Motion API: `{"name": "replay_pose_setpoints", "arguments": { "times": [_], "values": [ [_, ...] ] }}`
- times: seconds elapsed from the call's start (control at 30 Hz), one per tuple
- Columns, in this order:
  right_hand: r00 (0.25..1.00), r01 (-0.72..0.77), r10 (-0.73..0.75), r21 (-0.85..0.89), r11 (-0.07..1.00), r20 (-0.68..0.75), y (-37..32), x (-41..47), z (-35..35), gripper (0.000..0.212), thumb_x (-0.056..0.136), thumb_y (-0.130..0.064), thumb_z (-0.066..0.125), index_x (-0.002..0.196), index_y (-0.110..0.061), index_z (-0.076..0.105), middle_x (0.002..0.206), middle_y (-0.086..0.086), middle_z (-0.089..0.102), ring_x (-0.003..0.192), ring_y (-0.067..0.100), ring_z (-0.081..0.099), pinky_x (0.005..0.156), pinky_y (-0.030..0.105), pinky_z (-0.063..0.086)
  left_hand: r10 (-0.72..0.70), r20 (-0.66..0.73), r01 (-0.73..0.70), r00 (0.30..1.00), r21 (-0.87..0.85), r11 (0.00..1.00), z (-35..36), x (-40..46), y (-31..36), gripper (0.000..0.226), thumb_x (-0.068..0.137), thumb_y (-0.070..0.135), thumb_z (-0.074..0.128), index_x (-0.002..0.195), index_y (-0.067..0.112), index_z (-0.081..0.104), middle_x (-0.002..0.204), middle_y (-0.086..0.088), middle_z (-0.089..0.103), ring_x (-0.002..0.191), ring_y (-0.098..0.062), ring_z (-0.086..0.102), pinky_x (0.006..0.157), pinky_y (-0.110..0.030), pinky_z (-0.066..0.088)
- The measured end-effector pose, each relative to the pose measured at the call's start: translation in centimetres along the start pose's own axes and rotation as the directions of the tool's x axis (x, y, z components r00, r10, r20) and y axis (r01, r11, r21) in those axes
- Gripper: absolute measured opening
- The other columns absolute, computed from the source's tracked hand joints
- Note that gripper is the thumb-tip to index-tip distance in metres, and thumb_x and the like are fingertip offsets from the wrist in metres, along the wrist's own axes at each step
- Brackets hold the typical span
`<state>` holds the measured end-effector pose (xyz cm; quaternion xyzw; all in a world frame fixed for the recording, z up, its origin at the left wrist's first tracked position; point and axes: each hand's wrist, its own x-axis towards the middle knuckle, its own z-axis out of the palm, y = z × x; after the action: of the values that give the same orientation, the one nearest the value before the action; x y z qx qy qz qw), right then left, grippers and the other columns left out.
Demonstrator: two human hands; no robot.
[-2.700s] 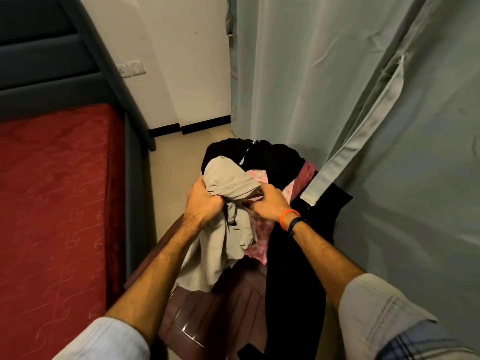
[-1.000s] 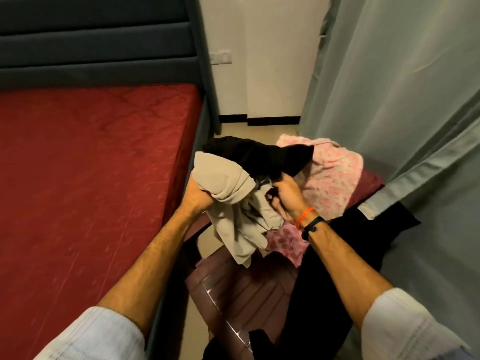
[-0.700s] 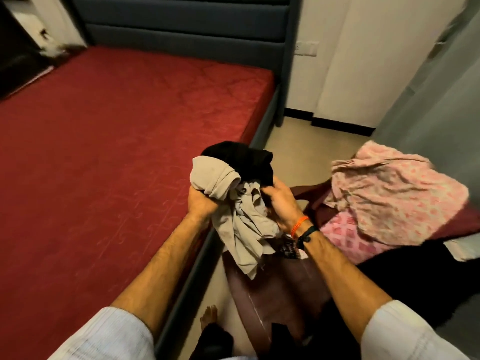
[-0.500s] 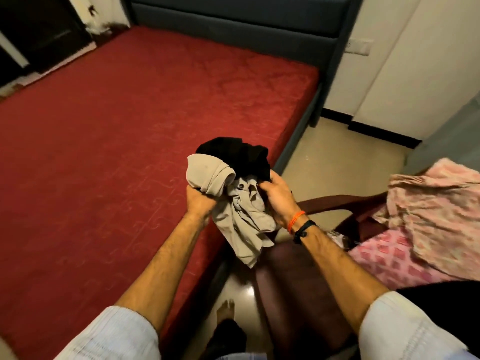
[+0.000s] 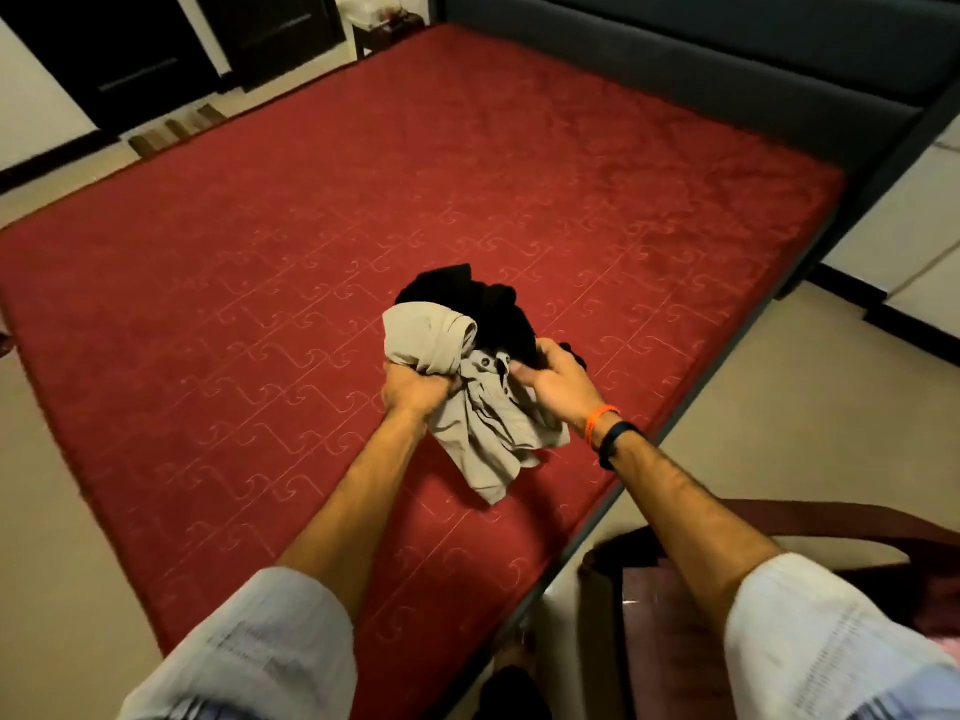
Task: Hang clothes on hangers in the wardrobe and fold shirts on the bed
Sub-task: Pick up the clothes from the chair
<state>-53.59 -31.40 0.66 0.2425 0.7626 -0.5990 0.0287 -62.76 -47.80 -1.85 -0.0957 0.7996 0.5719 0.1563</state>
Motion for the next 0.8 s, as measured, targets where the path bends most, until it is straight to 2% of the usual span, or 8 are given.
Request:
{"name": "replay_pose_setpoints", "arguments": {
  "times": [0.1,0.2,0.27,0.33,0.5,0.57,0.67,0.8],
  "values": [
    [0.990,-0.070,0.096,-0.225,0.972,0.106,2.0,0.8,1.4,0.054,0.092,-0.025,0.066,0.141,-0.018,0.044,0.134,0.001,0.055,0.120,0.020,0.055,0.102,0.037,0.046,-0.273,0.108,0.267,0.956,0.063,0.962,-1.3,0.4,-2.8,0.048,0.069,0.006,0.087,0.111,-0.002,0.066,0.114,-0.011,0.070,0.103,-0.025,0.067,0.091,-0.041,0.056],
    [0.991,-0.075,0.095,-0.191,0.979,0.099,3.3,0.0,2.2,0.053,0.090,-0.020,0.071,0.137,-0.016,0.048,0.131,0.002,0.055,0.121,0.019,0.054,0.103,0.032,0.044,-0.324,0.156,0.304,0.933,0.141,0.942,-1.8,-0.7,-4.2,0.074,0.070,0.015,0.088,0.130,-0.005,0.050,0.134,-0.016,0.058,0.126,-0.032,0.054,0.102,-0.048,0.046],
    [0.993,-0.066,0.081,-0.169,0.983,0.085,3.9,-0.7,2.3,0.050,0.088,-0.019,0.072,0.133,-0.016,0.051,0.125,0.001,0.058,0.115,0.019,0.057,0.096,0.027,0.046,-0.299,0.174,0.282,0.938,0.118,0.952,-1.5,-1.5,-4.1,0.078,0.073,0.016,0.087,0.138,0.001,0.046,0.140,-0.018,0.053,0.130,-0.036,0.051,0.103,-0.049,0.045],
    [0.996,-0.052,0.061,-0.146,0.988,0.058,4.4,-1.7,2.0,0.045,0.088,-0.017,0.072,0.129,-0.015,0.054,0.122,0.002,0.061,0.110,0.019,0.060,0.090,0.022,0.046,-0.248,0.173,0.231,0.953,0.113,0.966,-1.0,-2.2,-3.8,0.069,0.075,0.017,0.085,0.134,0.006,0.051,0.134,-0.013,0.059,0.122,-0.028,0.058,0.096,-0.041,0.050],
    [0.998,0.018,-0.024,-0.086,0.996,-0.063,5.4,-5.4,-0.9,0.038,0.087,-0.012,0.072,0.122,-0.015,0.059,0.113,0.003,0.065,0.100,0.019,0.065,0.089,0.021,0.050,-0.090,0.232,0.067,0.968,0.106,0.992,1.4,-6.2,-1.9,0.054,0.079,0.012,0.081,0.128,0.005,0.057,0.122,-0.010,0.062,0.108,-0.020,0.062,0.092,-0.032,0.050],
    [0.985,0.046,-0.055,-0.059,0.997,-0.165,6.5,-8.8,-3.7,0.036,0.086,-0.008,0.073,0.118,-0.015,0.060,0.110,0.003,0.067,0.091,0.015,0.063,0.090,0.023,0.052,-0.035,0.309,-0.003,0.950,0.124,0.992,3.8,-9.6,-0.8,0.052,0.081,0.012,0.080,0.127,0.003,0.058,0.121,-0.011,0.062,0.112,-0.021,0.061,0.095,-0.035,0.050],
    [0.971,0.048,-0.053,-0.026,0.998,-0.232,7.5,-11.9,-6.2,0.031,0.086,-0.007,0.071,0.114,-0.016,0.060,0.109,0.003,0.067,0.087,0.013,0.061,0.087,0.026,0.054,-0.009,0.380,-0.043,0.925,0.129,0.991,6.6,-12.1,-0.6,0.047,0.080,0.009,0.080,0.122,0.000,0.060,0.121,-0.012,0.064,0.113,-0.021,0.061,0.099,-0.040,0.049],
    [0.893,0.037,-0.013,0.044,0.998,-0.449,10.9,-21.1,-14.4,0.027,0.087,-0.001,0.066,0.109,-0.015,0.058,0.103,0.004,0.065,0.078,0.012,0.055,0.075,0.014,0.050,0.059,0.565,-0.167,0.823,0.142,0.976,14.6,-20.8,-0.1,0.044,0.080,0.009,0.080,0.119,0.001,0.061,0.116,-0.011,0.067,0.100,-0.014,0.060,0.089,-0.031,0.049]
  ]
}}
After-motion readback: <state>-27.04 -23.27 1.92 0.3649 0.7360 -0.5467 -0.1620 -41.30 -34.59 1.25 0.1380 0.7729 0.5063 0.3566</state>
